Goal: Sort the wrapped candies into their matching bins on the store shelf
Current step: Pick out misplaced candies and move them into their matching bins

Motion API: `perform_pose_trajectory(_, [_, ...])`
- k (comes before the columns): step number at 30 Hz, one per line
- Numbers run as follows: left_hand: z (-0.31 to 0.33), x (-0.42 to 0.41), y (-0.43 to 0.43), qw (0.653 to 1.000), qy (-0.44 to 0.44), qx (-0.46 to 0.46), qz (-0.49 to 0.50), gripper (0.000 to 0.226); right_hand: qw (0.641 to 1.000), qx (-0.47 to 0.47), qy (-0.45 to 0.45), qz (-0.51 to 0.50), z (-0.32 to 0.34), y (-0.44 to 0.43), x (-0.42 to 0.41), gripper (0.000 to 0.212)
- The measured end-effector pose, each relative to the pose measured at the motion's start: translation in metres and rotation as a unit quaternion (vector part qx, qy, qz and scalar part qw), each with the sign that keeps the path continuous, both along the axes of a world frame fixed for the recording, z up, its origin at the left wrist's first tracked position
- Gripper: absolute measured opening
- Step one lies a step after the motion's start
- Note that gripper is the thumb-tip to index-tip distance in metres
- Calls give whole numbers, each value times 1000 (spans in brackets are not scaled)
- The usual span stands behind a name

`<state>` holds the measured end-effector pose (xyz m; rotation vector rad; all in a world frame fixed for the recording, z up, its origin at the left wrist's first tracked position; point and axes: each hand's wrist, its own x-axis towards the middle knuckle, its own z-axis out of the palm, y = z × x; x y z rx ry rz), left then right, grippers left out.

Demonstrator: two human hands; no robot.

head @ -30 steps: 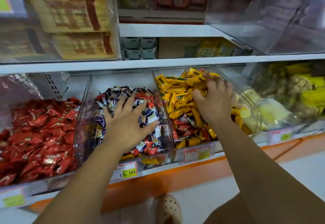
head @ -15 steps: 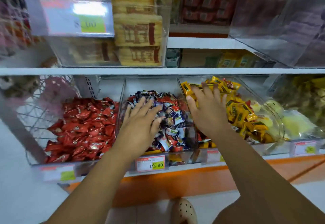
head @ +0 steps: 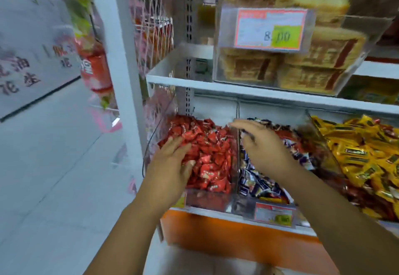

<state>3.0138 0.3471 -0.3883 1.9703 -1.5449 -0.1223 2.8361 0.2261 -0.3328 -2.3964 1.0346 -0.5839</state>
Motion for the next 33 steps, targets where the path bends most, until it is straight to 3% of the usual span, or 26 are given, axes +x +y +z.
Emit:
perform_pose_trajectory(2, [-9,6,0,1000,2,26,-9,54,999,-4,23,32,4,-19,19,38])
perform_pose_trajectory(4, [-17,12,-5,999,-14,37,-14,58,993,-1,103,58,9,-44,43,37])
perform_pose_trajectory(8, [-24,21,-10,998,-36,49,-18,63,929,-30,363,72,2,-88,102,44])
perform_pose_trajectory(12, [-25,27,-10,998,-36,48,-21,68,880,-10,465,98,-20,-113,139,41])
perform_pose_trajectory(16, [-25,30,-13,999,-13,45,-22,68,873,-7,469,132,-35,-134,148,44])
perform_pose_trajectory(19, [-23,29,-14,998,-4,52,-22,68,876,-32,465,125,-38,-142,144,31])
perform_pose_trajectory(22, [-23,29,-15,998,-1,63,-13,70,932,-65,344,92,-28,-147,144,18])
perform_pose_trajectory(25, [-25,30,-16,998,8,61,-15,72,958,-50,267,92,-23,-143,151,30])
perform_pose_trajectory(29, [-27,32,-16,998,13,54,-15,72,932,-33,349,87,-47,-142,178,38])
perform_pose_trajectory(33, [-29,33,-16,999,13,45,-13,72,875,-11,480,65,-58,-135,184,29])
